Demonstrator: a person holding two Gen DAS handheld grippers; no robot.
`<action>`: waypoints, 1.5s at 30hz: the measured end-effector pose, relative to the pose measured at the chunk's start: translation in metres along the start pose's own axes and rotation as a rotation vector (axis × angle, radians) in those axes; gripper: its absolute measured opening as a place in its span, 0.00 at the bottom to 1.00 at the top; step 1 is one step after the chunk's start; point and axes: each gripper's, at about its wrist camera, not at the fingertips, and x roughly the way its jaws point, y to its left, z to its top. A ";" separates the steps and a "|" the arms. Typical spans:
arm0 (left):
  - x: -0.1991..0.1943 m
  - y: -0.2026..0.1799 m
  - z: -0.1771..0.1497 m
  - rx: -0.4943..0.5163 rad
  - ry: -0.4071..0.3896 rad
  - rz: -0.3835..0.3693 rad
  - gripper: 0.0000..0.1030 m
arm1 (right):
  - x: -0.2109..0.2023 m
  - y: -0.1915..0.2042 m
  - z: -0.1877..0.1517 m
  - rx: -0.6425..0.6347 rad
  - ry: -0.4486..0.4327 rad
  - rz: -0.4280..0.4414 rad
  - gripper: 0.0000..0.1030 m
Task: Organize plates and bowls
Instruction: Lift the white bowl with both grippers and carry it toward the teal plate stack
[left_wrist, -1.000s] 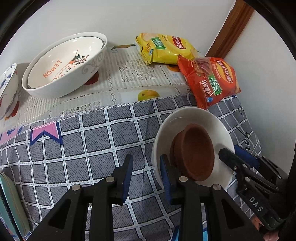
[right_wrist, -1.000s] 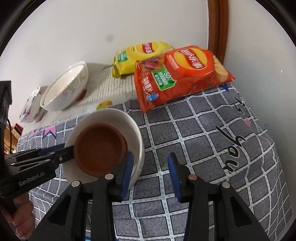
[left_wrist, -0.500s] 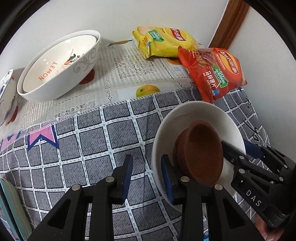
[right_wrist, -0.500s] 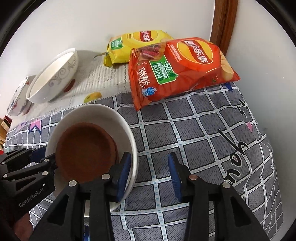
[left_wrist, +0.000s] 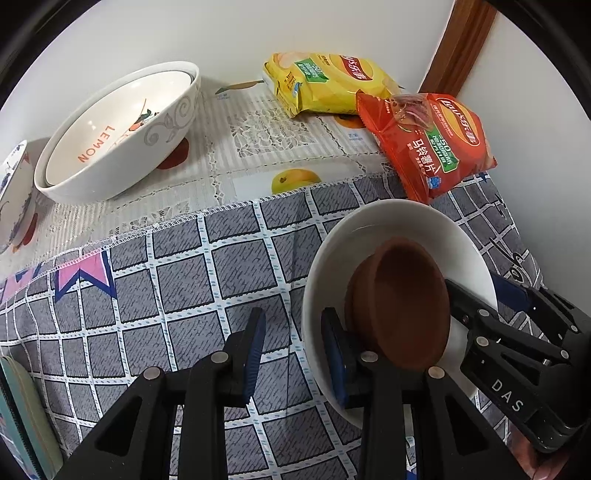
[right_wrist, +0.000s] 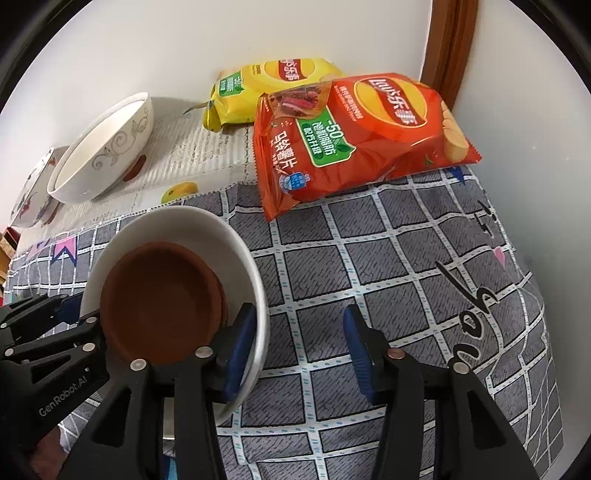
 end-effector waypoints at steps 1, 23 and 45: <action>0.000 0.000 0.000 0.000 0.000 0.002 0.30 | 0.000 0.000 0.000 0.001 -0.005 -0.002 0.50; 0.000 -0.001 -0.001 -0.010 -0.002 -0.026 0.20 | 0.000 0.000 0.000 0.021 0.002 0.024 0.38; -0.002 -0.005 -0.001 -0.027 -0.008 -0.031 0.12 | 0.001 0.008 0.000 0.063 0.013 0.078 0.10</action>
